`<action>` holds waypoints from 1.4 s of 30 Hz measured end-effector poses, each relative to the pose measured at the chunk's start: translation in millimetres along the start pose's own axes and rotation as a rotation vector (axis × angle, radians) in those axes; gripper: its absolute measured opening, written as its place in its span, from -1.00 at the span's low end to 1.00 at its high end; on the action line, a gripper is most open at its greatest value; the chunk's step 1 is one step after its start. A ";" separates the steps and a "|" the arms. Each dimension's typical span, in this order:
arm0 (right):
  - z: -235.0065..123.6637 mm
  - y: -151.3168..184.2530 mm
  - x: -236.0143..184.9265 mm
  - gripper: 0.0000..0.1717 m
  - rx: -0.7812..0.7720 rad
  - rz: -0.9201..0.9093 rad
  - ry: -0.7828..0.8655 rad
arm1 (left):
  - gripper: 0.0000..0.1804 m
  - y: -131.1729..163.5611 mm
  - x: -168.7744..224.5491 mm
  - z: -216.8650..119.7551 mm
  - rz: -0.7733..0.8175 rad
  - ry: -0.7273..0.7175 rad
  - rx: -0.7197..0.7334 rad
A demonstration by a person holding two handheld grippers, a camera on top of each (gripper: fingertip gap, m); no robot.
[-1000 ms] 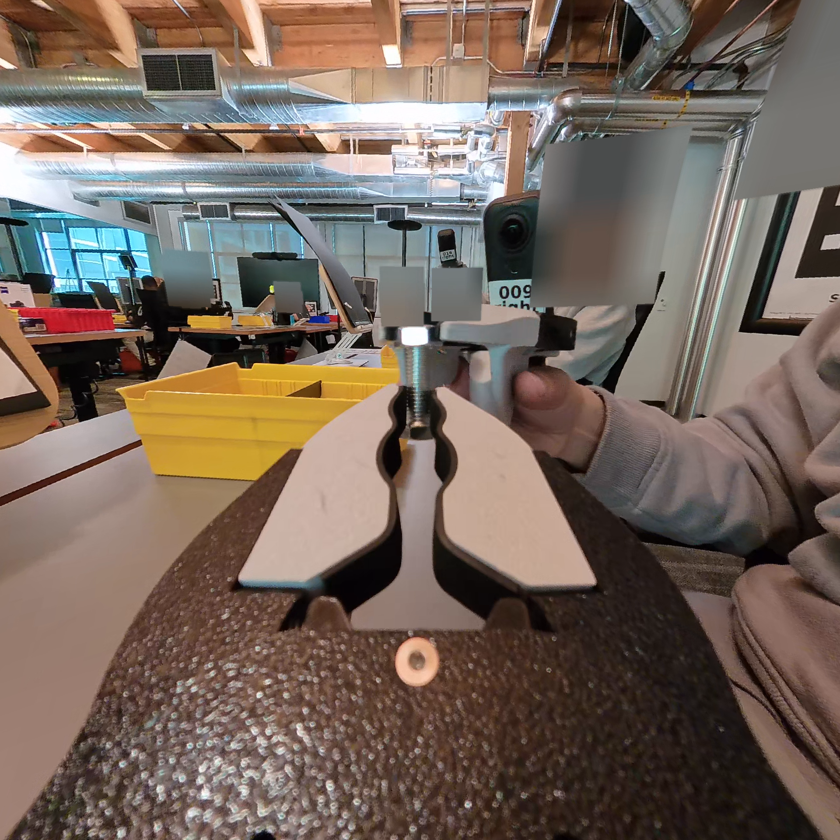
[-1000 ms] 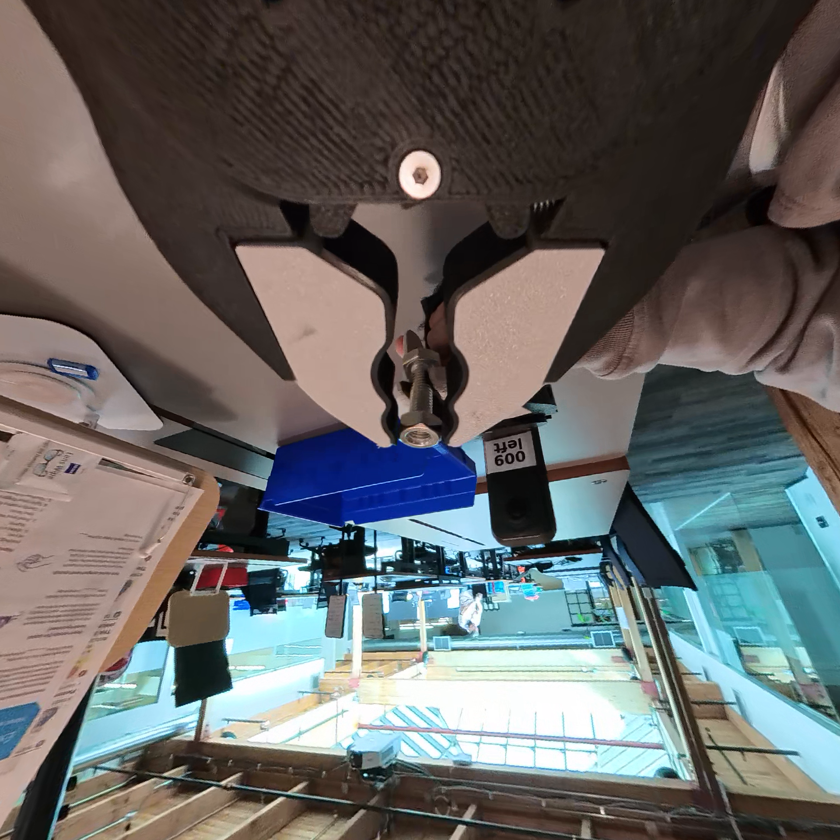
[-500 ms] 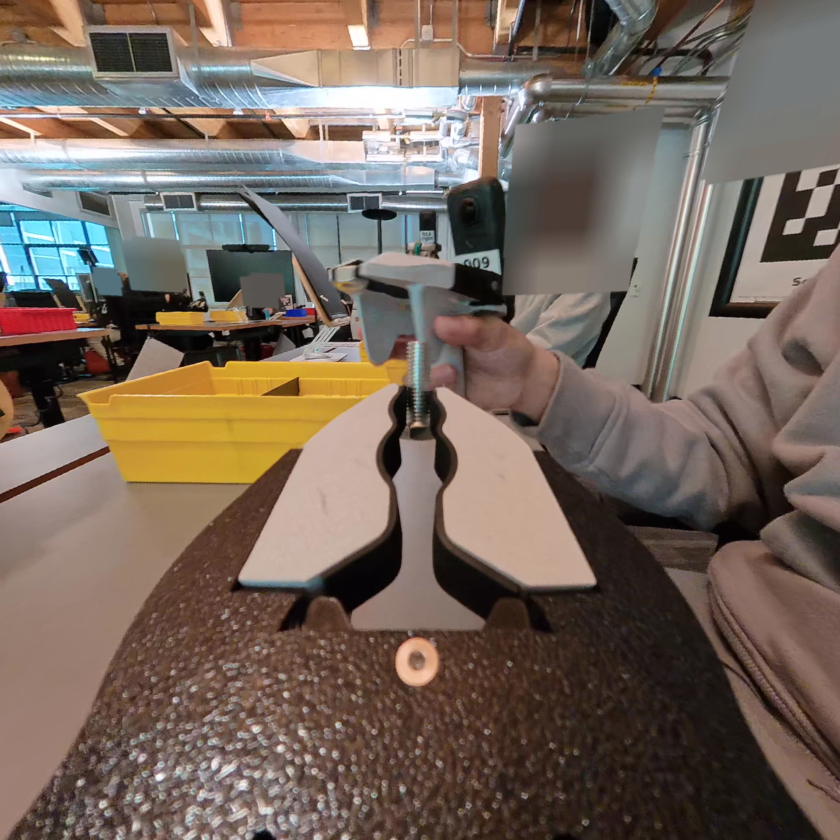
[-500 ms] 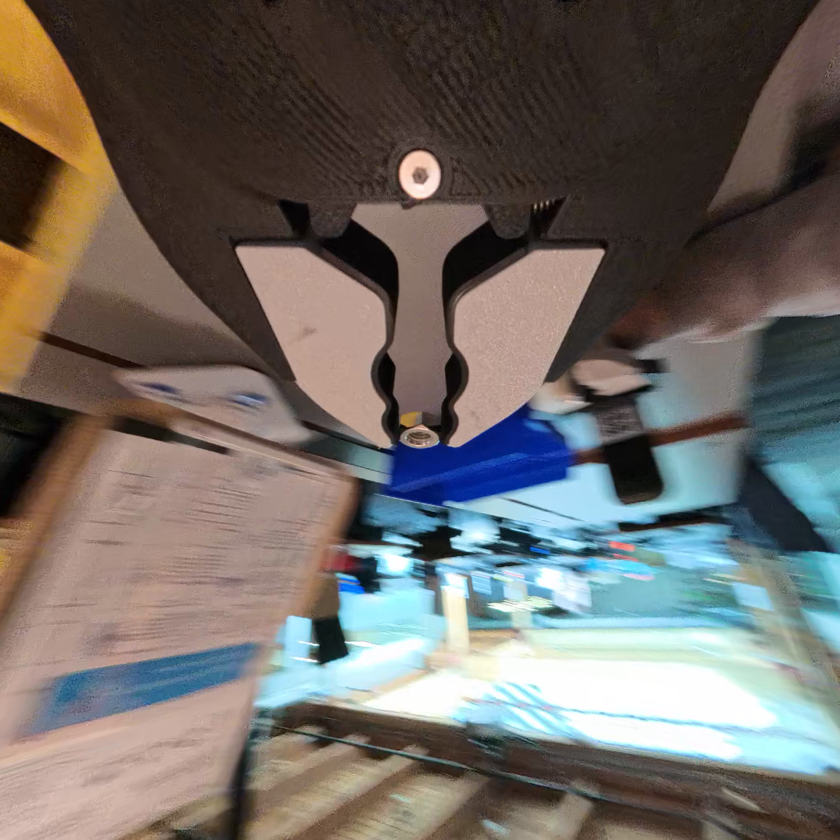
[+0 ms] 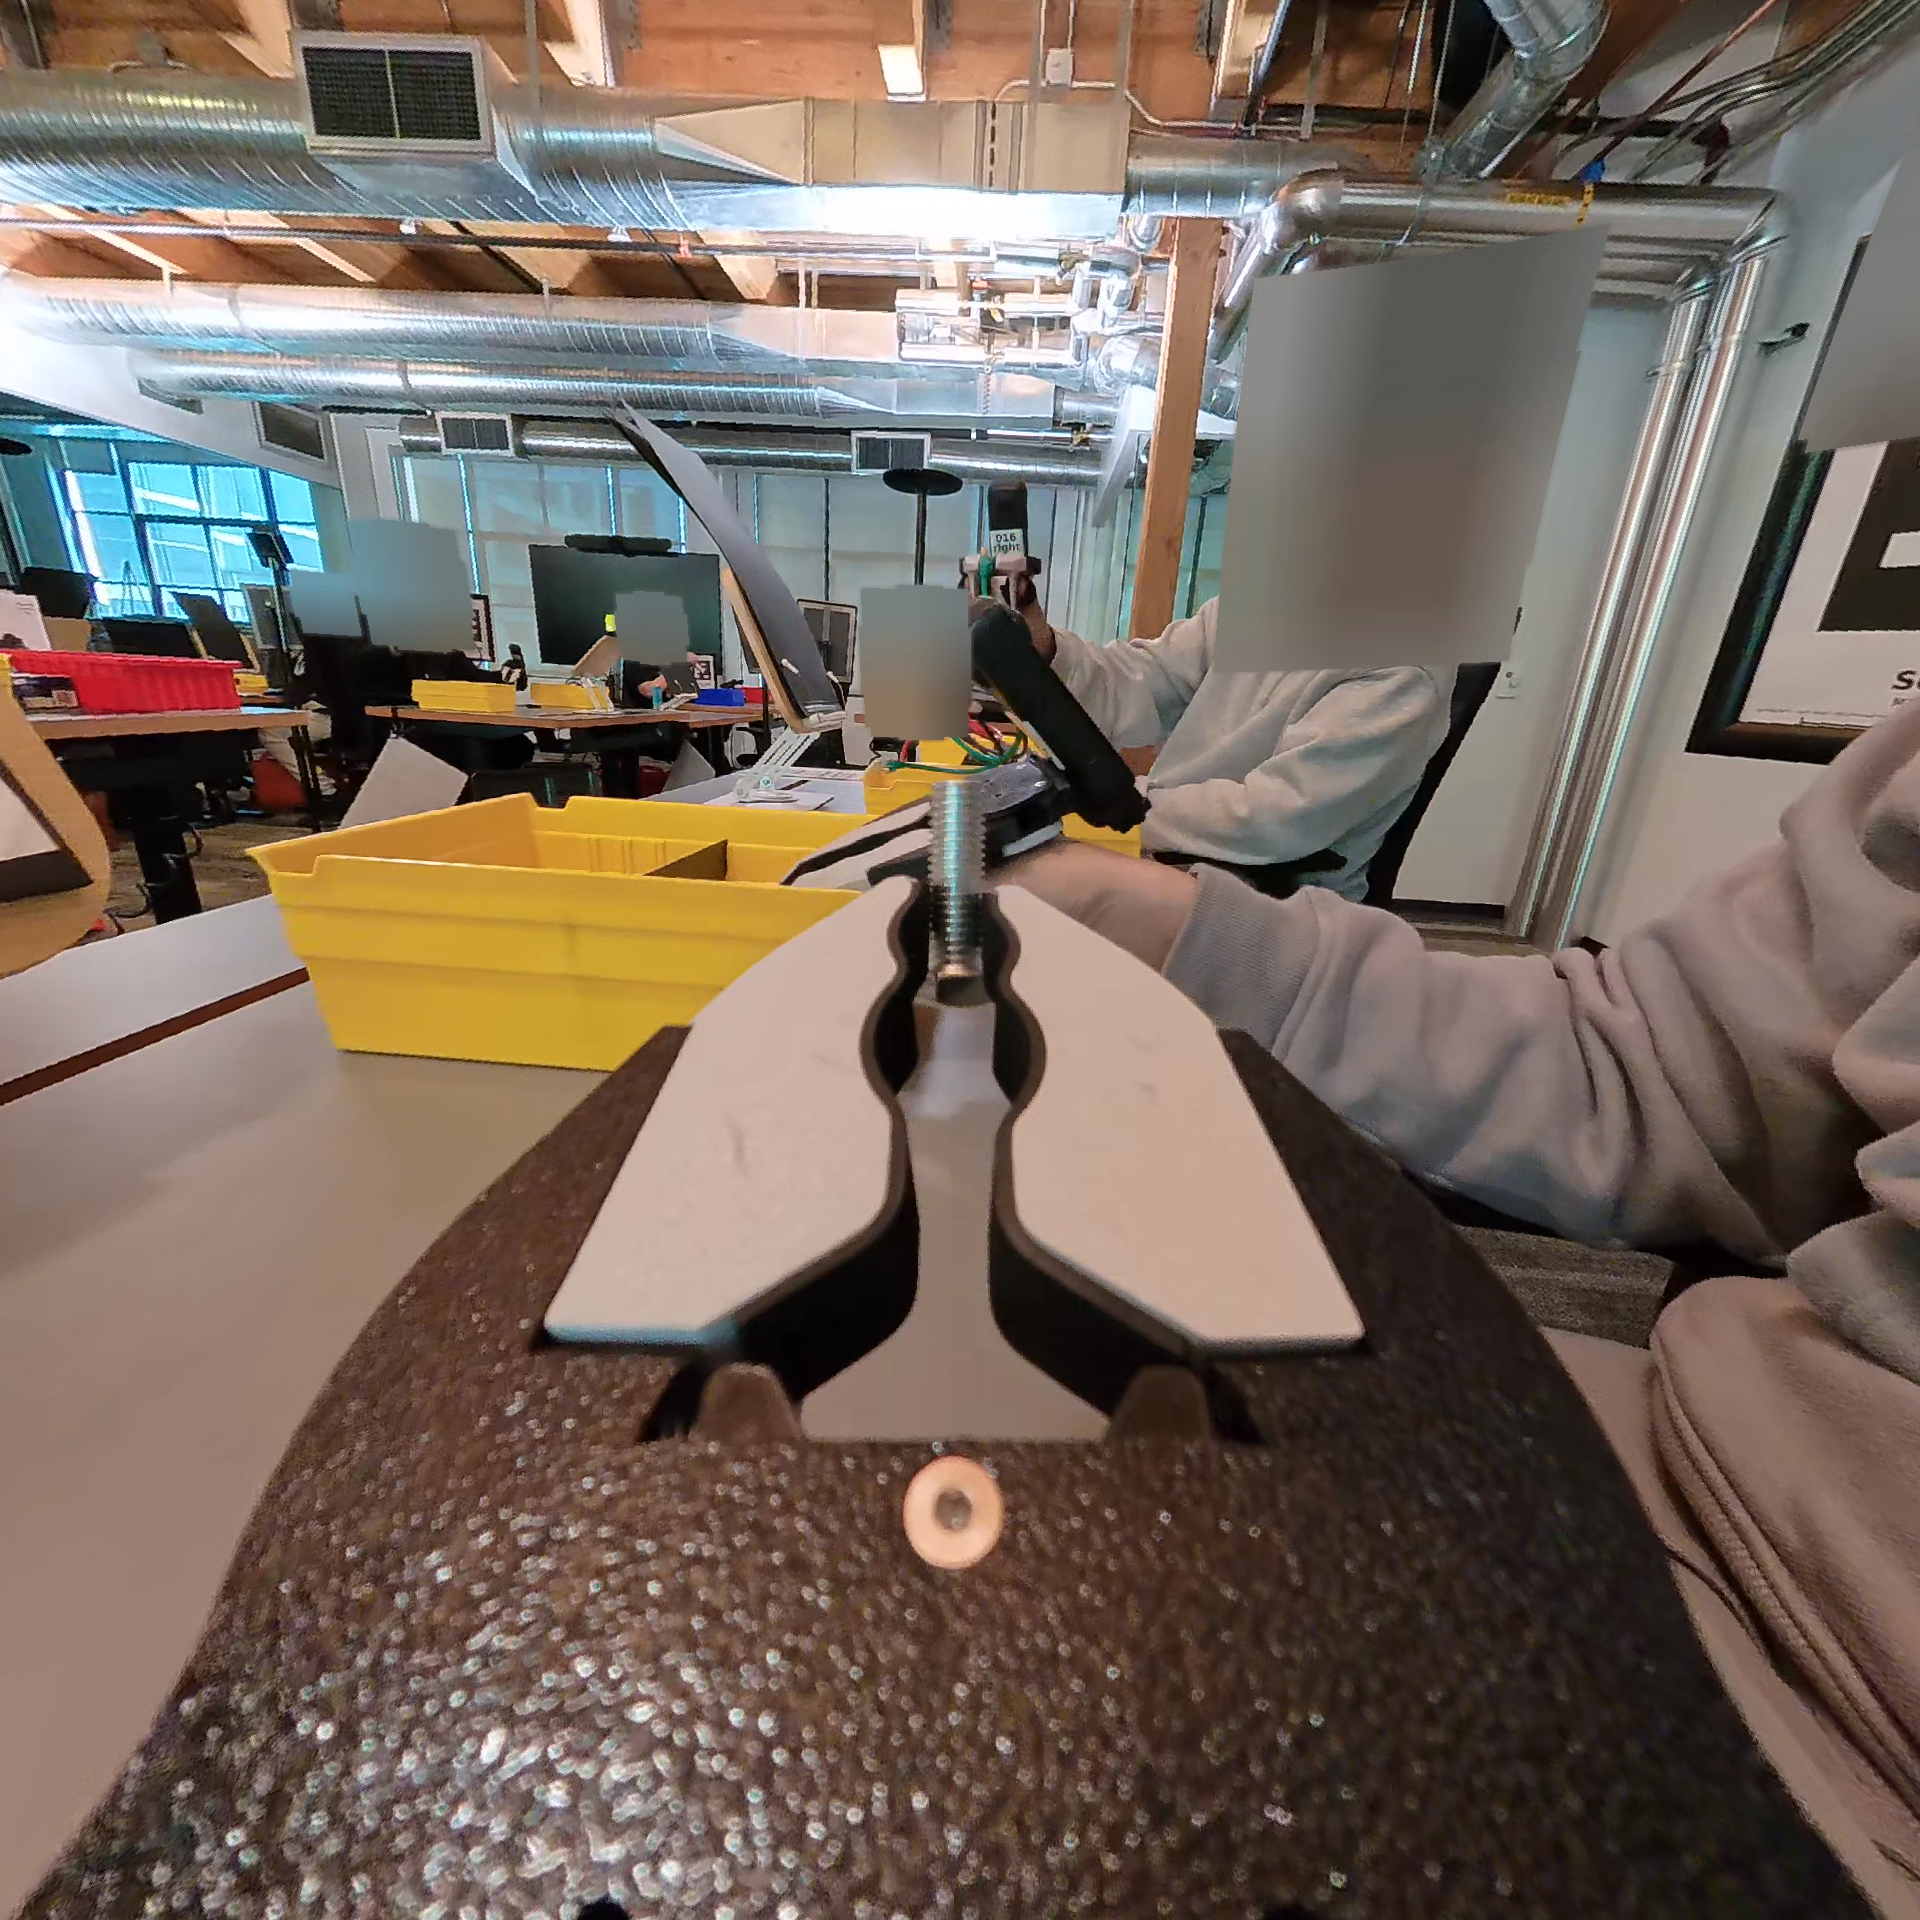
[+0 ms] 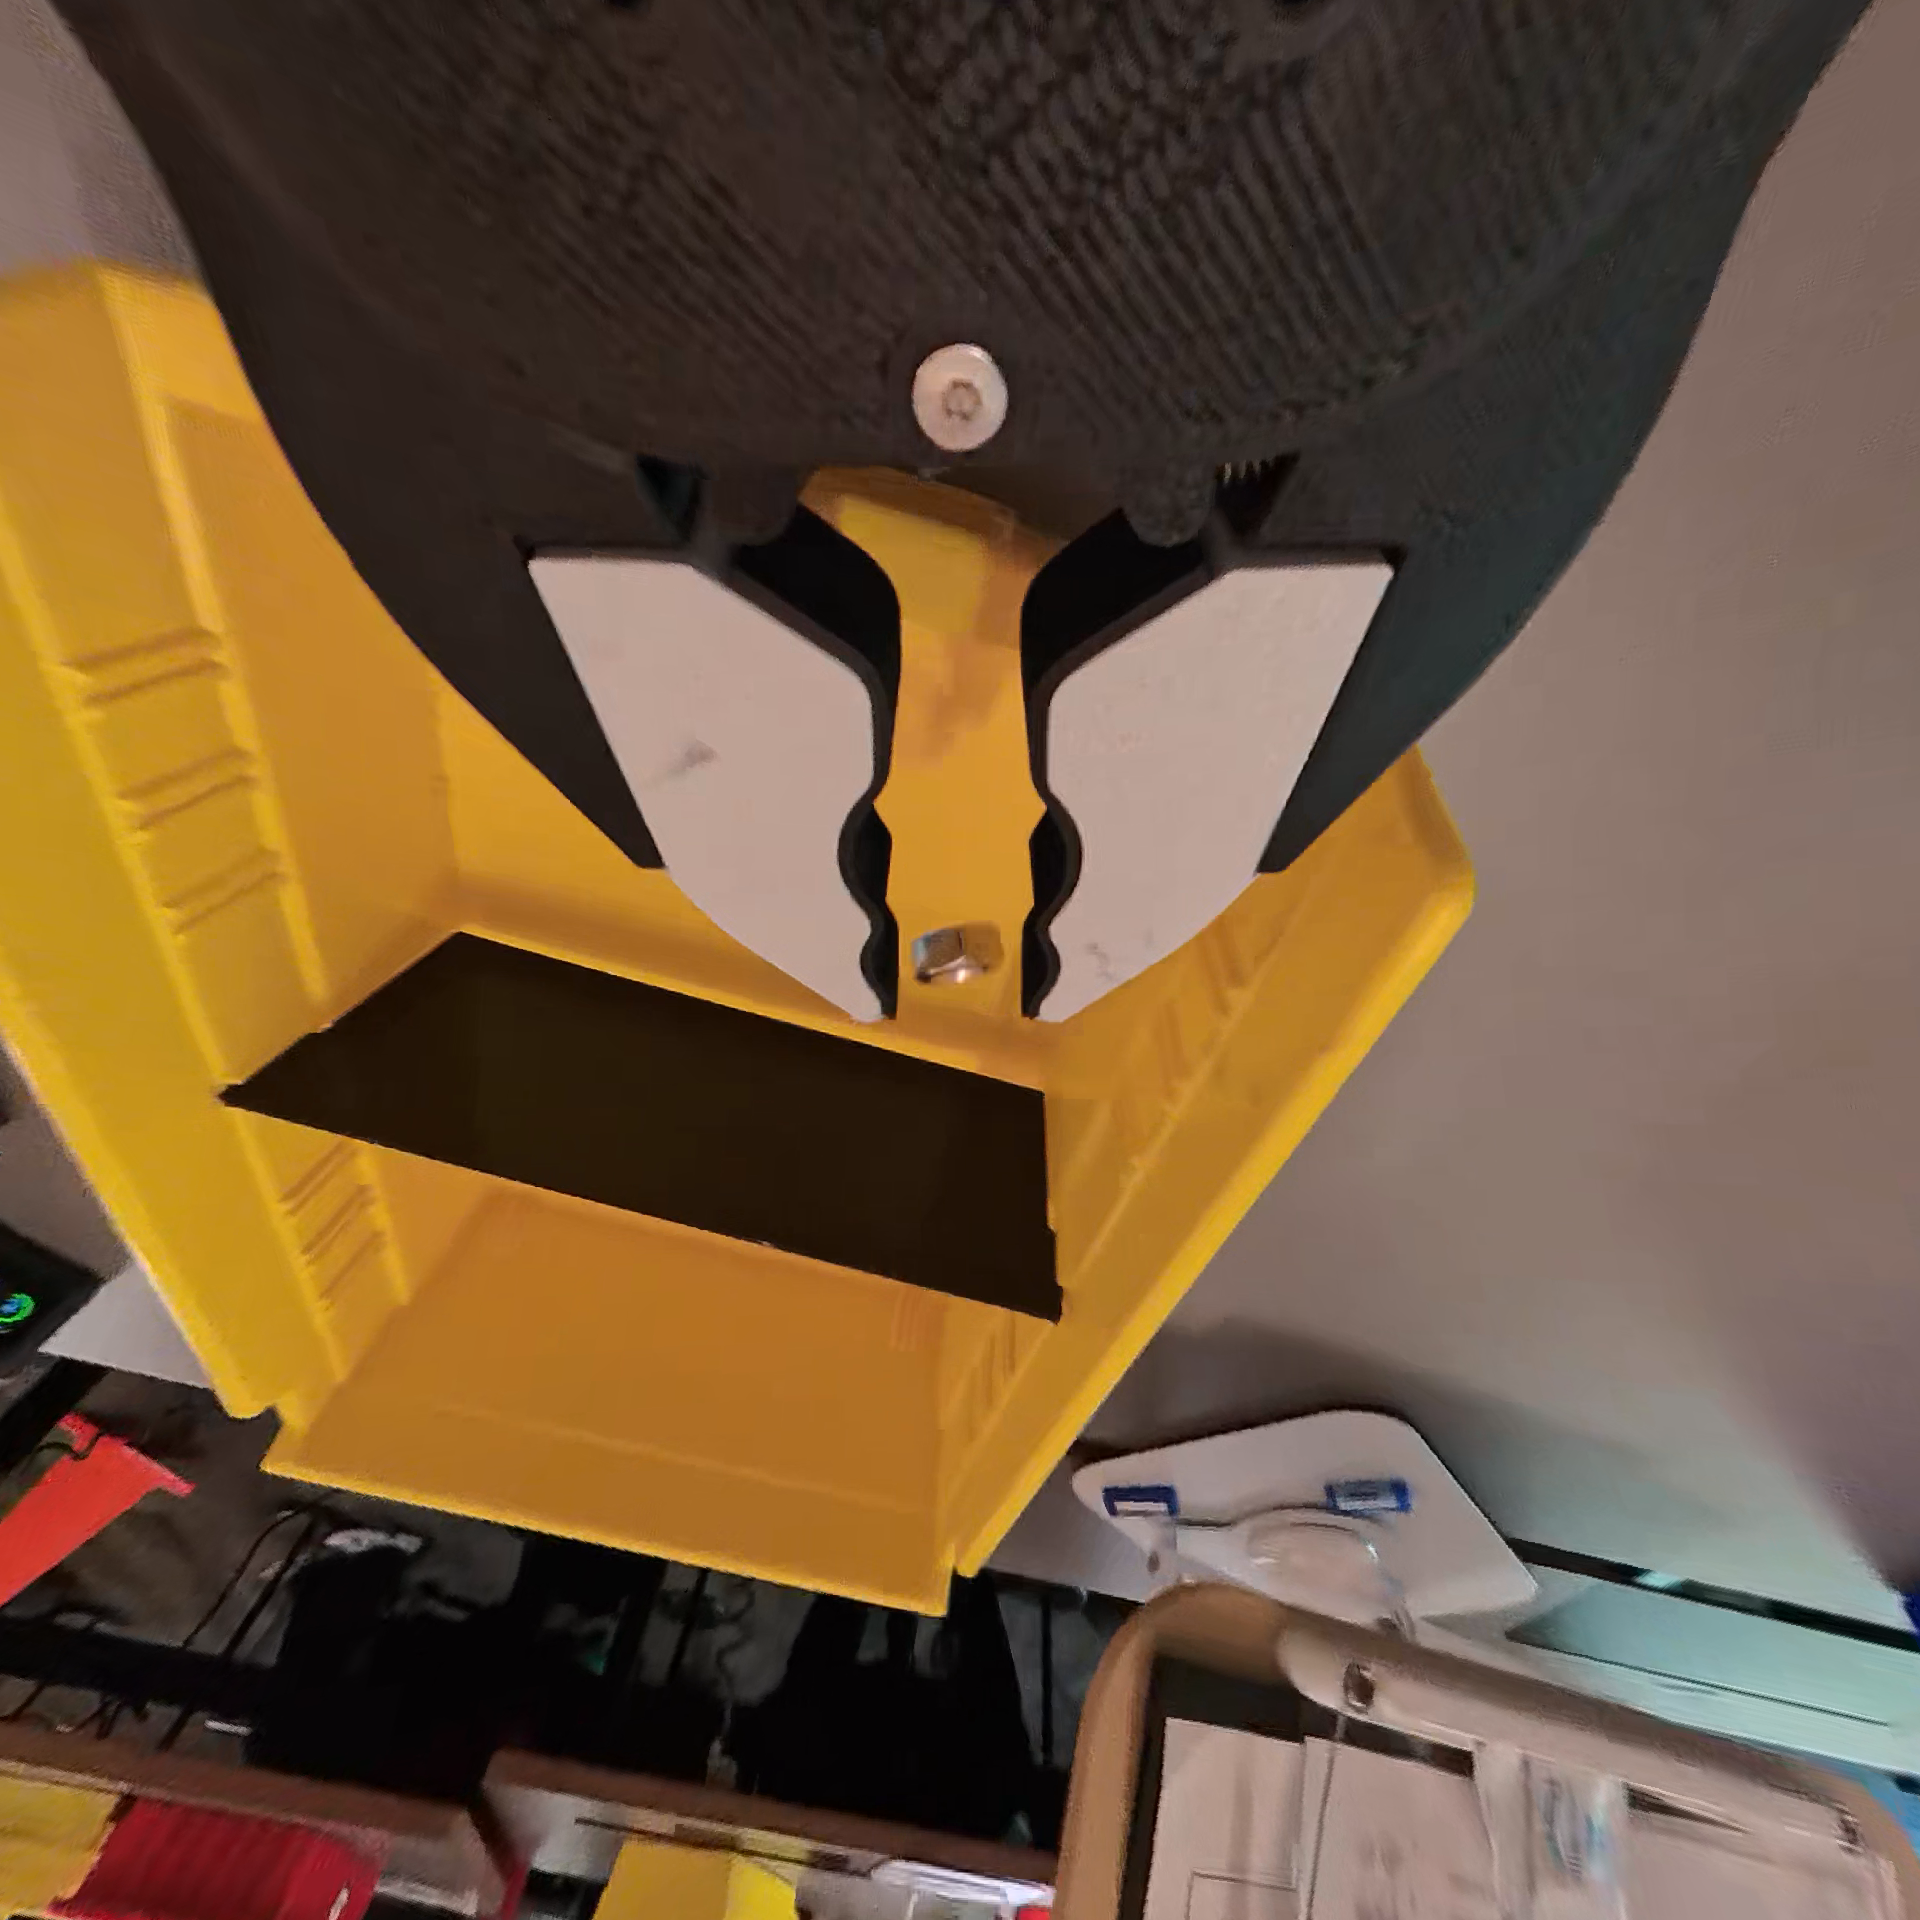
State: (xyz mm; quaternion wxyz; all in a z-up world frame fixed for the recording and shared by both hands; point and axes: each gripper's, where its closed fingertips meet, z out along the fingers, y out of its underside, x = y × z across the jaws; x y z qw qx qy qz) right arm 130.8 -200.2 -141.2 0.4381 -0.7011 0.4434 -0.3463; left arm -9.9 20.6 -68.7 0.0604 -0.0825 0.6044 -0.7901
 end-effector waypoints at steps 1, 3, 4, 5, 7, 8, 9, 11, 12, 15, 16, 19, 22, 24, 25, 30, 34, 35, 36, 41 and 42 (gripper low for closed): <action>0.0 0.3 -0.7 -0.72 -0.001 0.004 -0.010 | -0.91 -0.1 -0.2 -0.5 0.001 -0.002 -0.001; -5.8 0.1 1.9 -0.63 -0.027 -0.010 -0.010 | -0.91 -0.5 -1.0 -1.3 0.006 -0.006 -0.001; -12.2 -3.8 5.4 -0.58 -0.030 -0.018 0.002 | -0.91 -0.9 -1.6 -1.8 0.005 -0.009 0.001; -19.6 -10.2 9.3 -0.54 -0.018 -0.021 0.015 | -0.91 -1.6 -2.0 -2.3 0.002 -0.010 0.004; -34.0 -25.4 6.3 -0.51 0.024 -0.030 -0.016 | -0.91 -2.6 -2.7 -2.9 0.000 -0.012 0.009; -41.3 -34.0 -3.9 -0.51 0.051 -0.048 -0.074 | -0.91 -2.7 -2.7 -3.0 0.001 -0.013 0.009; -49.0 -42.6 -19.9 -0.52 0.078 -0.072 -0.158 | -0.91 -2.7 -2.6 -2.8 0.001 -0.014 0.009; -66.8 -58.6 -65.5 -0.53 0.130 -0.123 -0.374 | -0.91 -2.5 -2.4 -2.2 -0.002 -0.015 0.011; -75.8 -65.8 -91.3 -0.54 0.157 -0.149 -0.480 | -0.91 -2.3 -2.3 -1.8 -0.001 -0.016 0.012; -90.8 -83.6 -166.8 -0.57 0.250 -0.198 -0.713 | -0.91 -2.4 -1.3 -0.7 0.012 -0.019 0.013; -92.5 -86.2 -190.4 -0.58 0.279 -0.205 -0.778 | -0.91 -2.5 -0.9 -0.7 0.018 -0.020 0.015; -92.1 -88.7 -237.7 -0.60 0.327 -0.155 -0.914 | -0.91 -3.7 0.1 -1.5 0.038 -0.022 0.019; -87.0 -92.2 -251.6 -0.71 0.368 -0.079 -0.932 | -0.91 -5.9 1.8 -2.4 0.047 -0.012 0.030; -84.5 -86.9 -259.2 -0.74 0.351 -0.088 -0.950 | -0.91 -6.2 3.9 -1.6 0.050 0.000 0.030; -84.9 -86.5 -262.0 -0.75 0.356 -0.088 -0.961 | -0.91 -5.3 4.4 -1.0 0.055 0.000 0.023; -88.2 -90.8 -267.2 -0.89 0.415 -0.078 -0.981 | -0.91 -4.0 6.5 0.1 0.071 0.007 0.012; -83.1 -91.6 -261.6 -0.89 0.411 -0.166 -0.894 | -0.88 -4.8 0.8 2.2 0.088 -0.050 0.025; -78.7 -95.6 -251.3 -0.89 0.416 -0.187 -0.819 | -0.75 -6.1 -3.3 2.4 0.087 -0.084 0.035; -73.9 -101.3 -235.6 -0.89 0.419 -0.210 -0.734 | -0.62 -6.1 -7.8 1.6 0.085 -0.114 0.034; -22.7 -134.8 -91.2 -0.89 0.238 -0.463 -0.189 | -0.59 -6.8 -18.6 -4.3 0.083 -0.169 0.022; -5.5 -137.2 -59.7 -0.89 0.149 -0.522 -0.099 | -0.61 -7.4 -20.0 -4.9 0.070 -0.173 0.028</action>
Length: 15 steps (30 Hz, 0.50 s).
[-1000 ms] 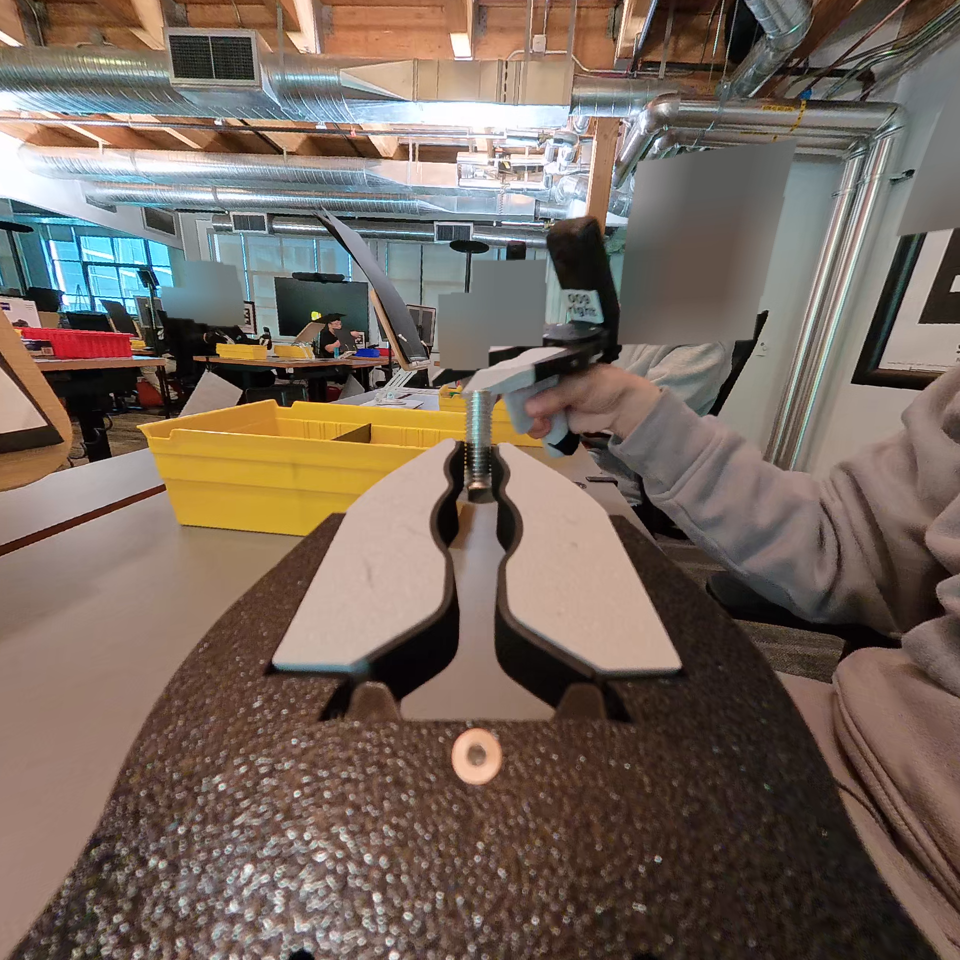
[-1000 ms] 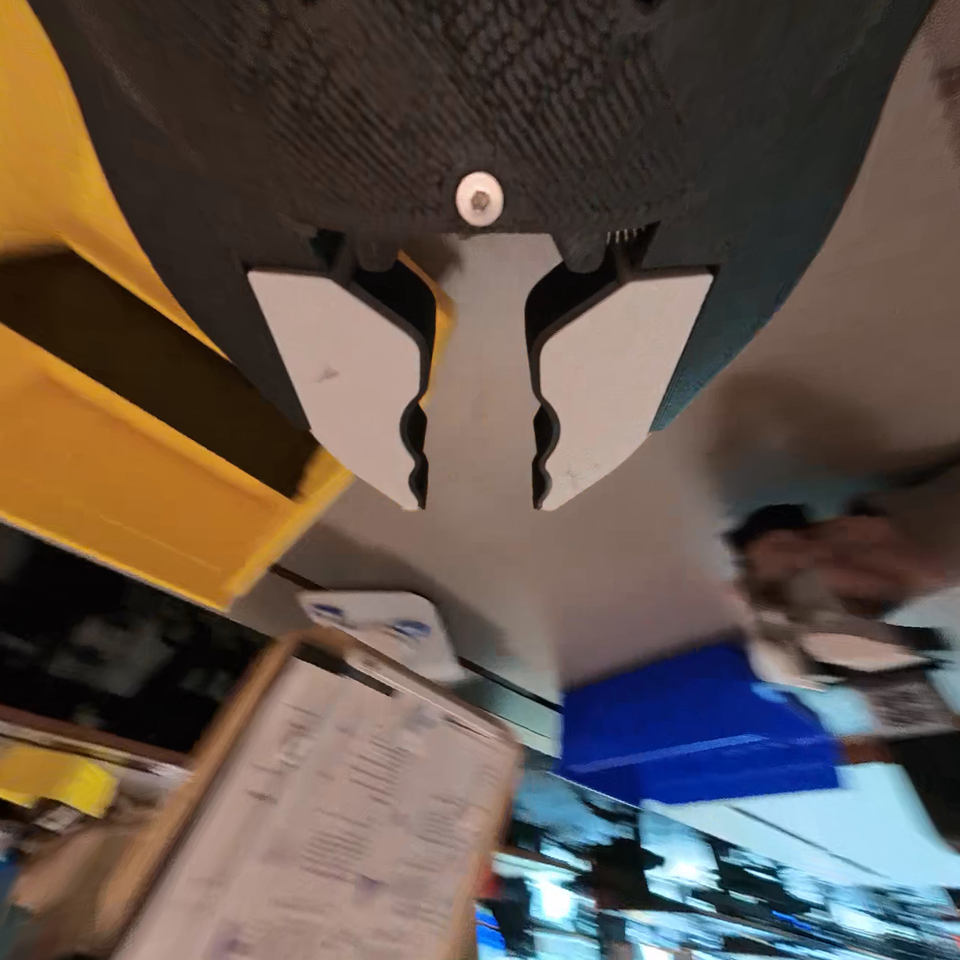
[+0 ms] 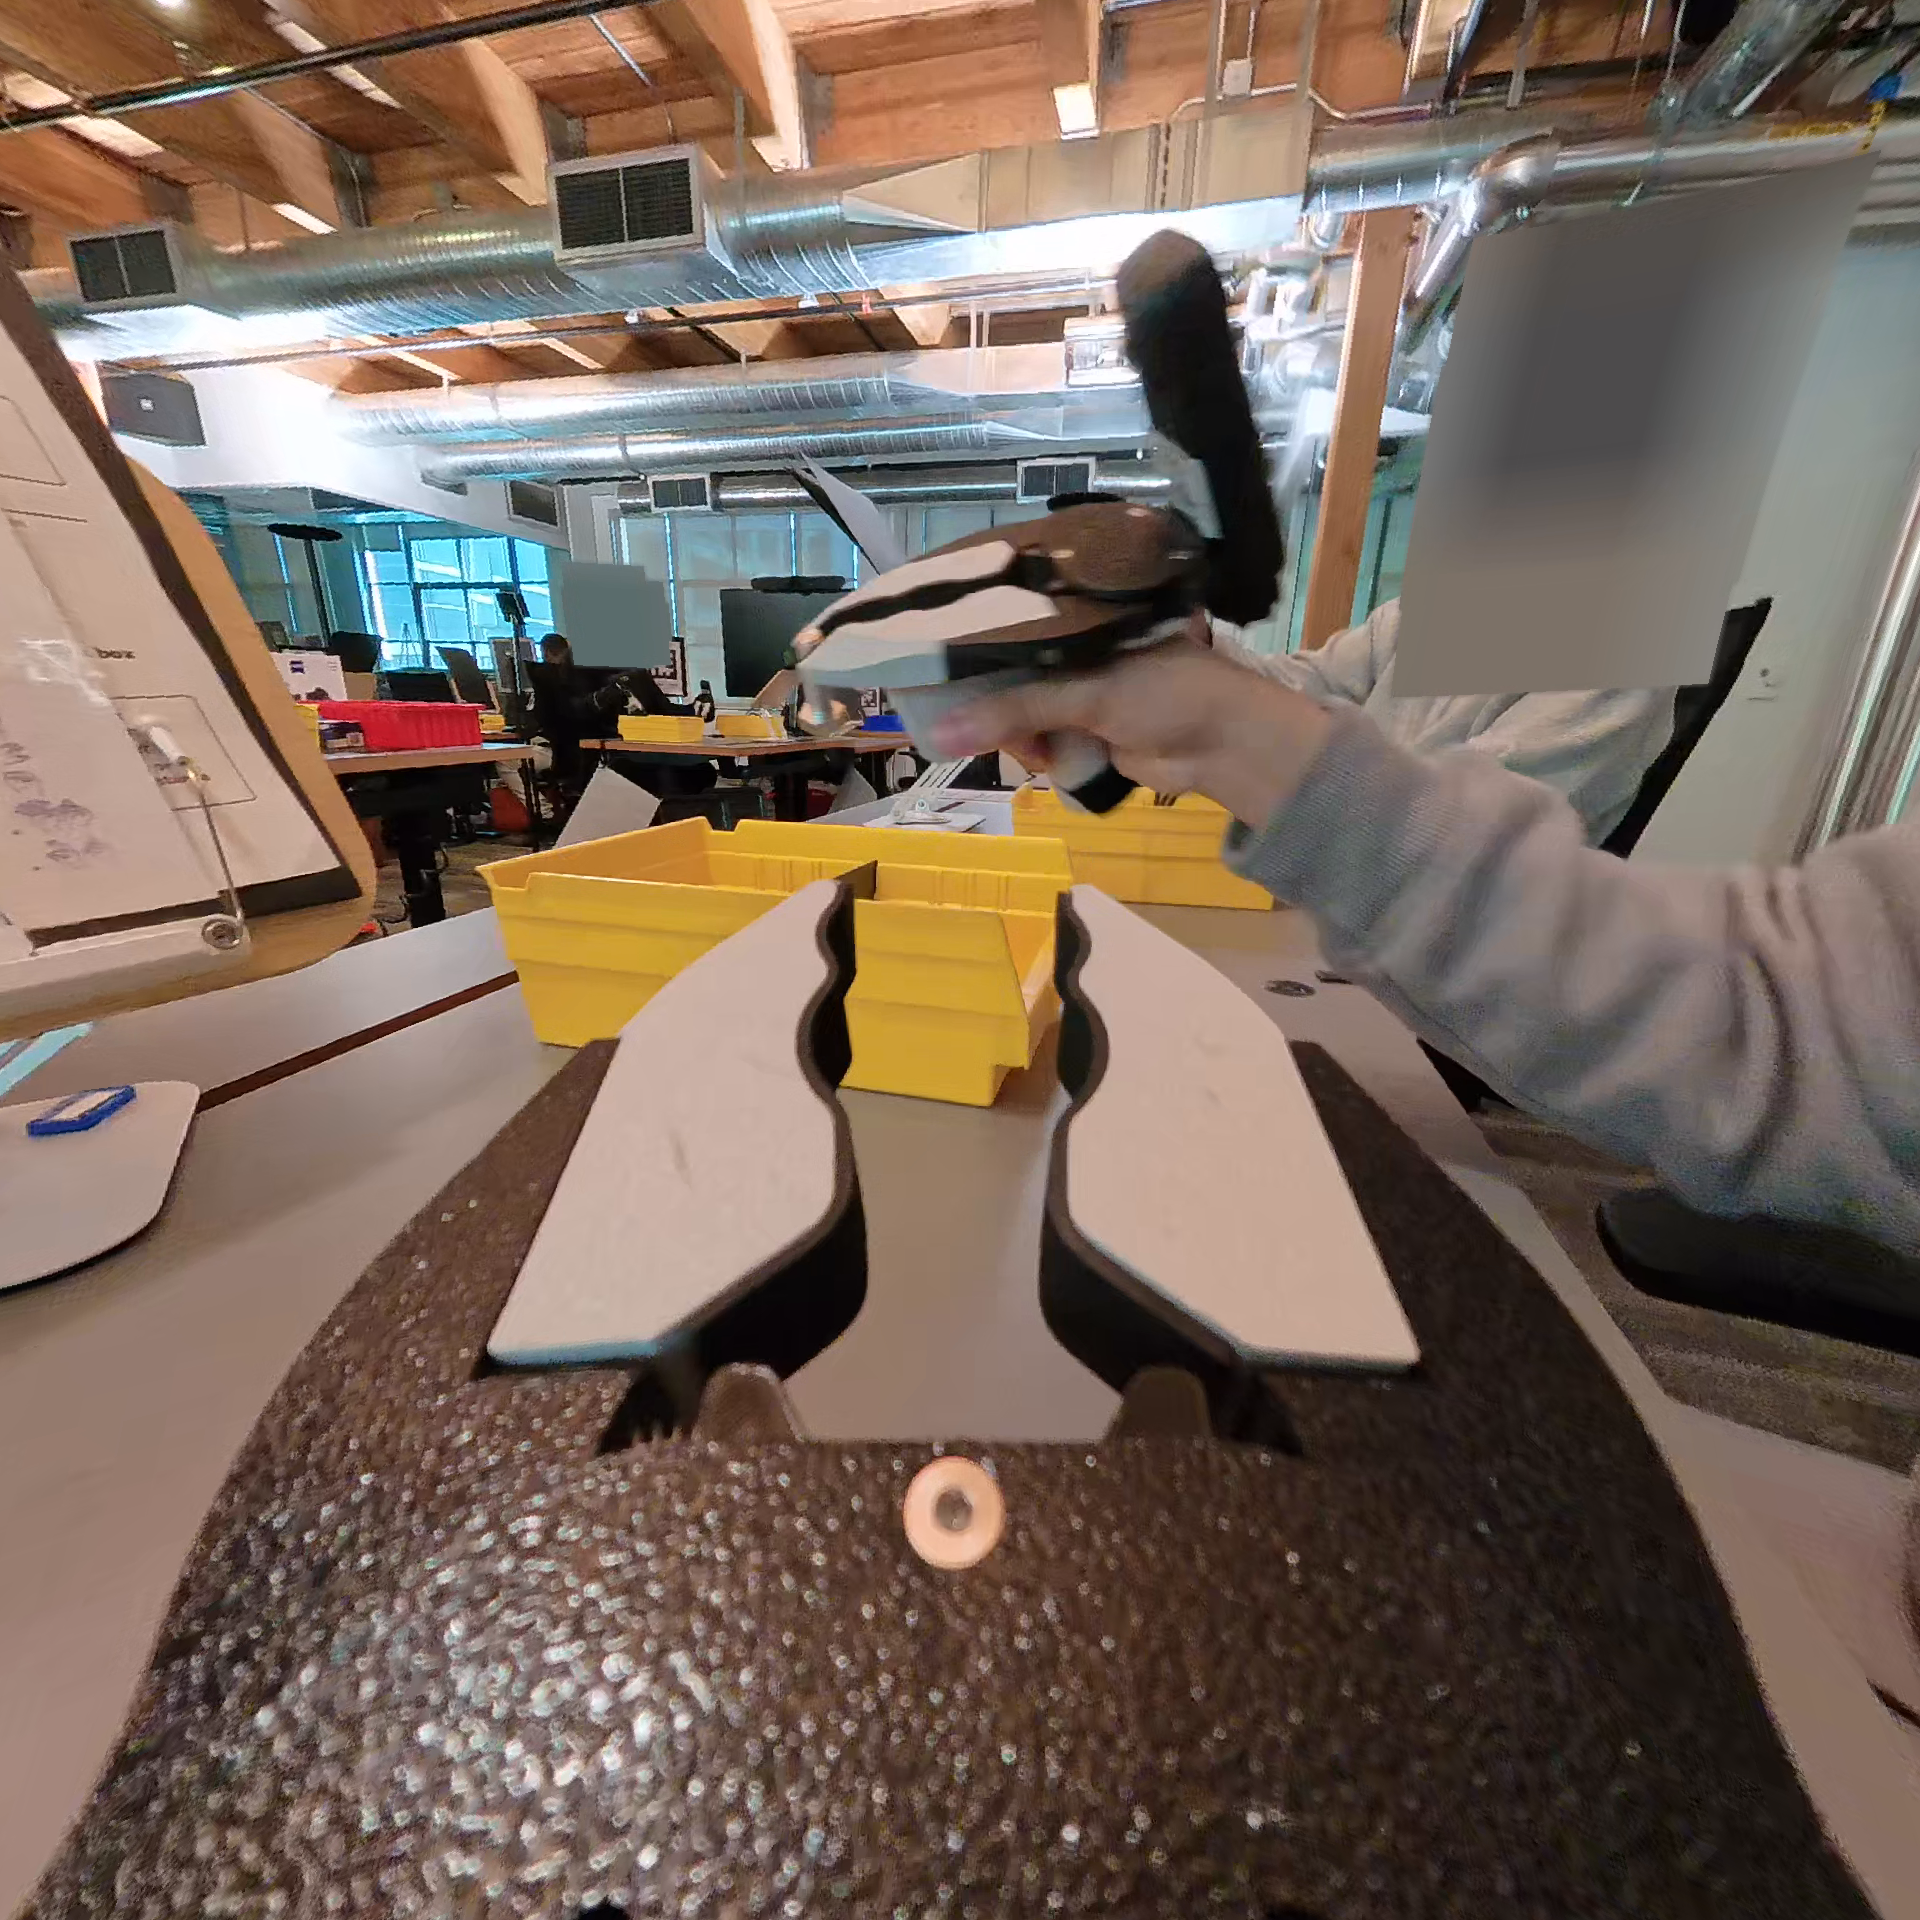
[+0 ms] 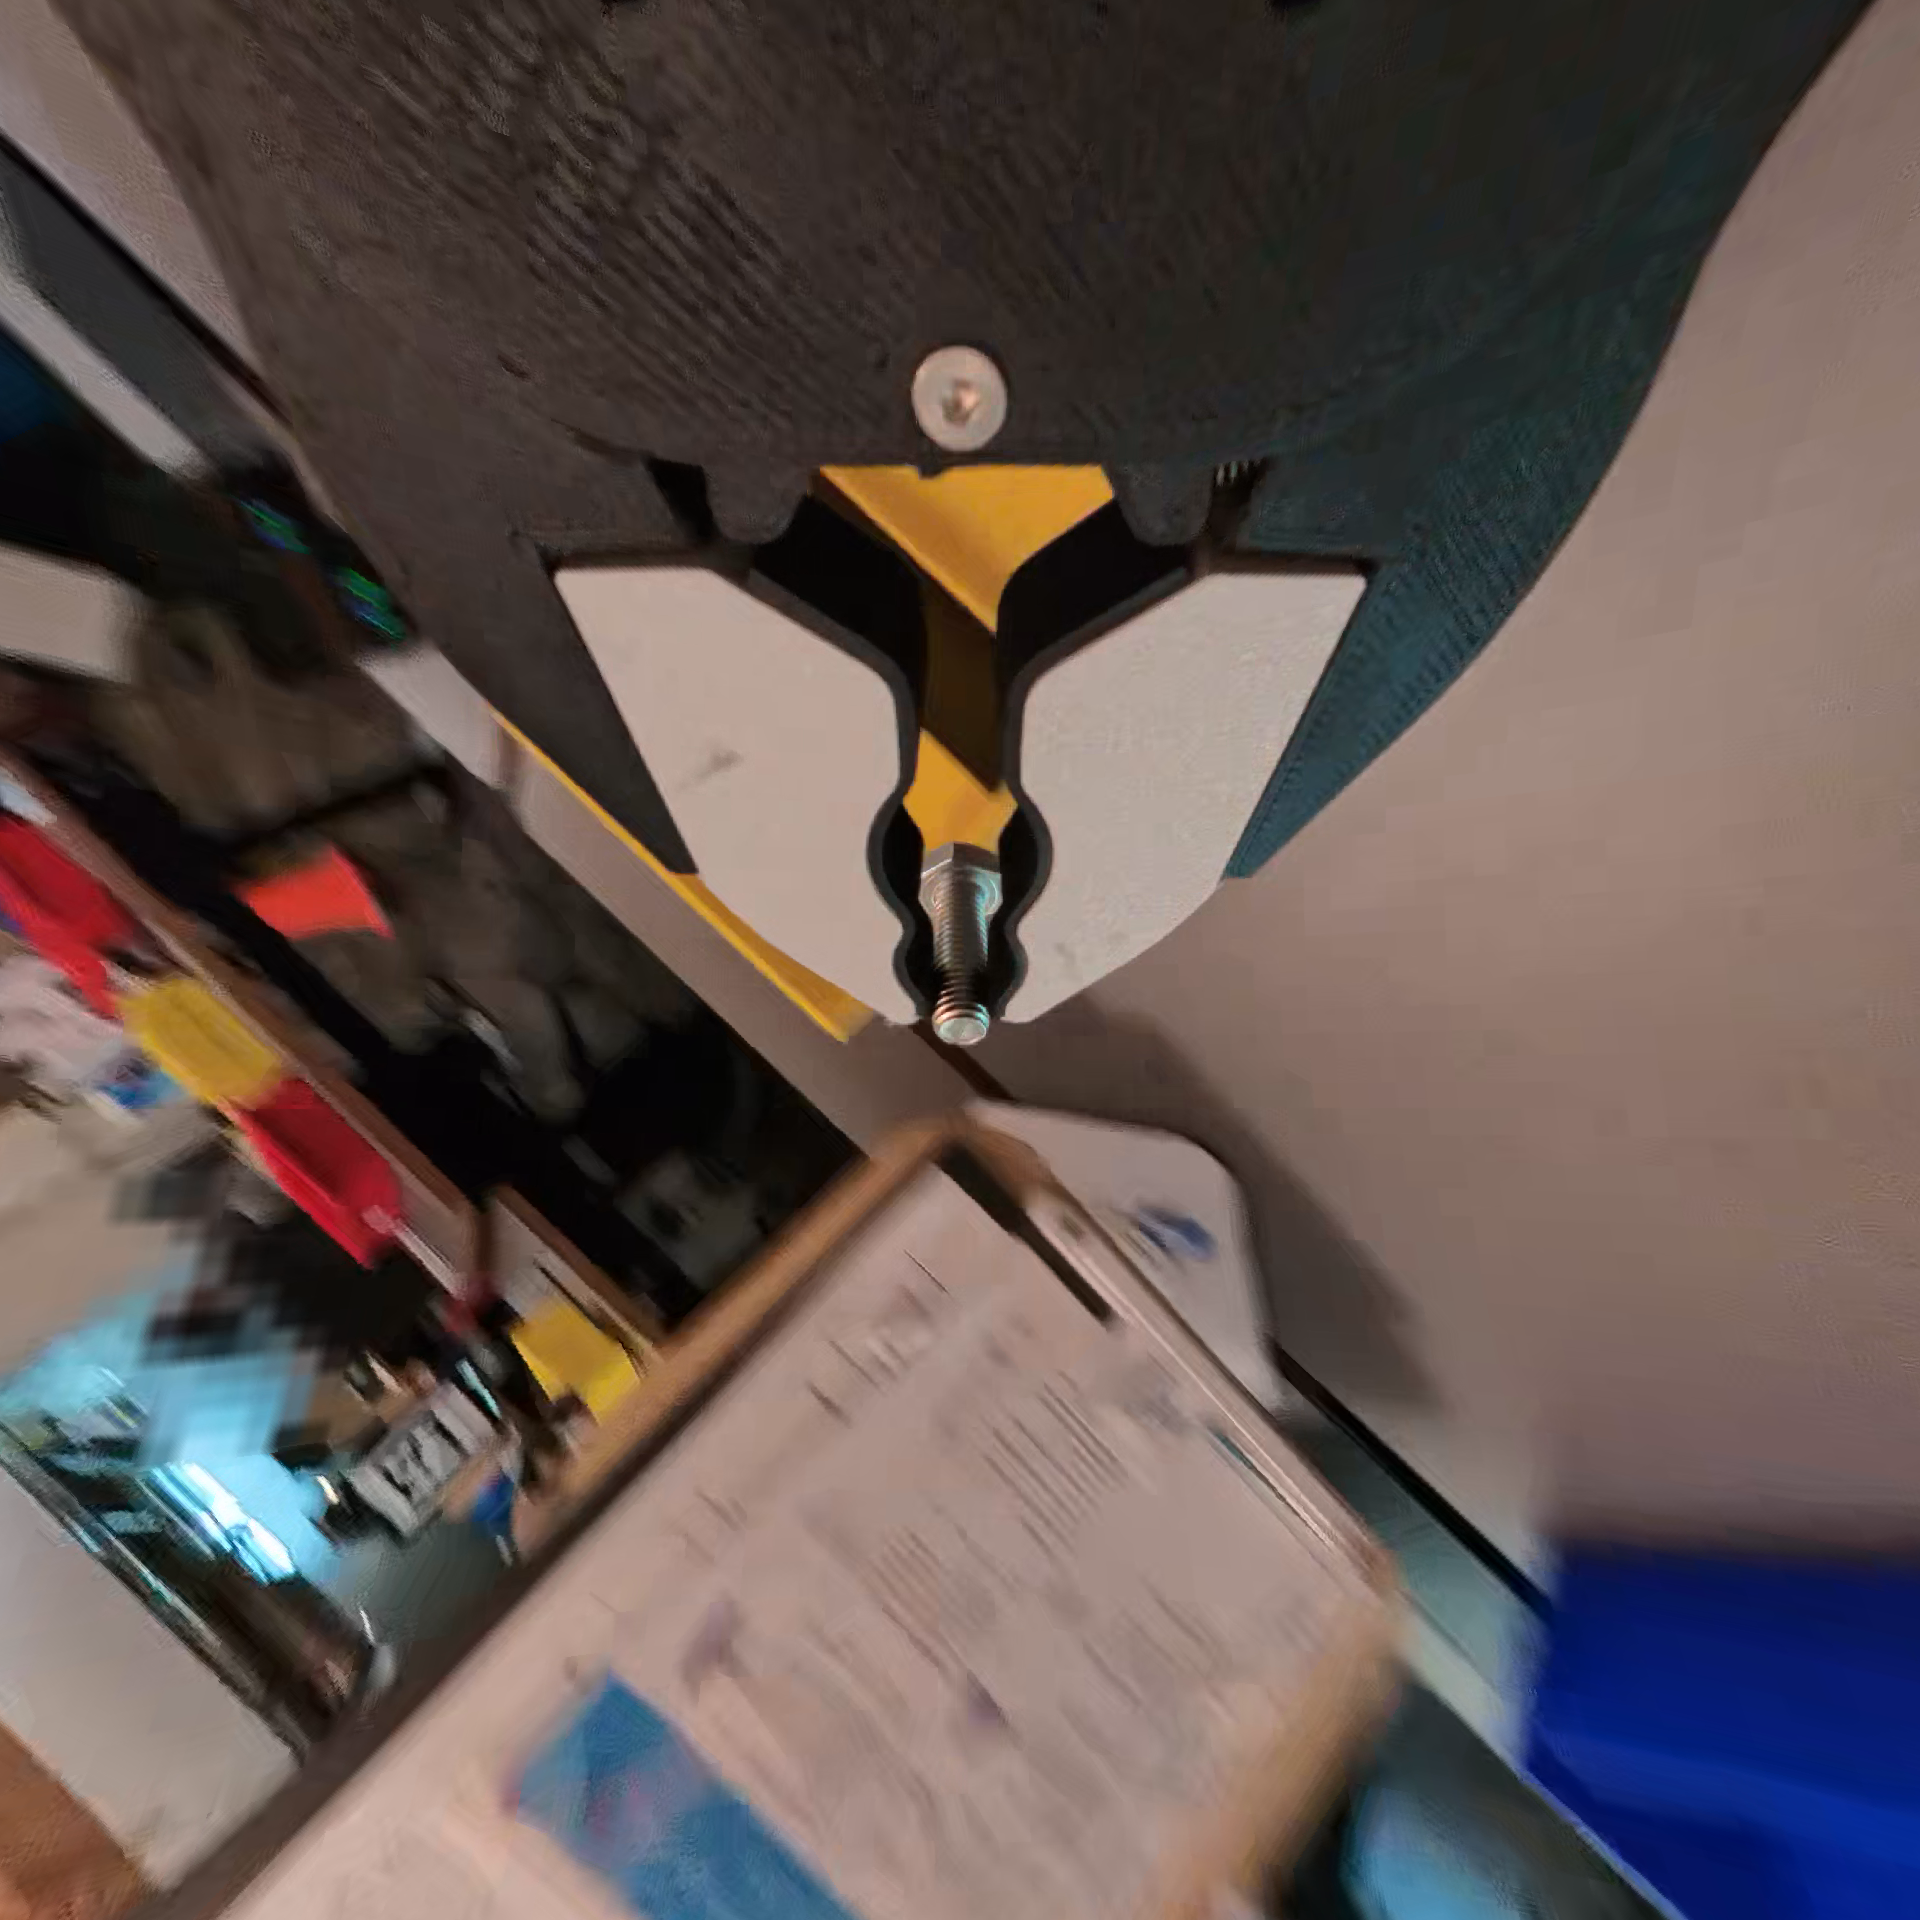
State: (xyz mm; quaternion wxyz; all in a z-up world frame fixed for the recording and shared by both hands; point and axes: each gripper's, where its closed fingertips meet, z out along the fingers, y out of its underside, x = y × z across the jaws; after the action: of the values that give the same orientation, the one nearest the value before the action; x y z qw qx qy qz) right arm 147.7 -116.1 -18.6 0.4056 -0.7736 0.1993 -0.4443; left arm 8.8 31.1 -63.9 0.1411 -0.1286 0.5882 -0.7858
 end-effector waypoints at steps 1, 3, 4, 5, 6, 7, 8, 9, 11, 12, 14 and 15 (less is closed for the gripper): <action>14.0 18.3 26.3 -0.89 -0.117 -0.060 0.045 | -0.62 0.2 -1.5 -0.1 -0.016 -0.003 0.002; 41.6 60.5 59.8 -0.89 -0.374 -0.199 0.041 | -0.66 2.2 -5.2 -0.1 -0.054 -0.010 -0.006; 54.1 82.0 71.4 -0.89 -0.489 -0.260 0.032 | -0.67 3.1 -7.6 -0.2 -0.071 -0.018 -0.009; 64.4 102.4 77.9 -0.89 -0.594 -0.309 0.007 | -0.68 3.8 -9.9 -0.9 -0.085 -0.024 -0.009; 73.3 120.3 81.2 -0.89 -0.678 -0.355 -0.025 | -0.69 3.6 -11.3 -1.6 -0.098 -0.026 -0.006; 80.0 136.5 83.5 -0.89 -0.749 -0.396 -0.050 | -0.70 3.0 -12.7 -2.6 -0.109 -0.028 0.000; 84.0 150.7 84.5 -0.89 -0.817 -0.423 -0.072 | -0.71 2.3 -14.5 -3.7 -0.116 -0.033 0.006; 87.2 161.8 83.7 -0.89 -0.870 -0.440 -0.094 | -0.71 1.4 -16.6 -5.1 -0.118 -0.041 0.010; 93.5 175.3 79.1 -0.89 -0.914 -0.451 -0.124 | -0.71 -0.3 -21.0 -7.9 -0.121 -0.059 0.012; 96.4 178.3 77.7 -0.87 -0.916 -0.438 -0.120 | -0.71 -0.7 -23.8 -9.5 -0.124 -0.071 0.010; 103.0 171.9 80.9 -0.73 -0.864 -0.389 -0.055 | -0.71 -2.6 -29.2 -13.2 -0.129 -0.099 0.016; 103.3 164.9 82.0 -0.67 -0.829 -0.345 -0.025 | -0.72 -3.5 -32.3 -15.2 -0.134 -0.116 0.019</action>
State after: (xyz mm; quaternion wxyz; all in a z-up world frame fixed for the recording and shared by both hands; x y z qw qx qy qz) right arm 287.1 -222.0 -136.7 -0.0163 -0.8979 0.2237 -0.3788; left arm 32.9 57.5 -65.9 0.1235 -0.2117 0.5618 -0.7901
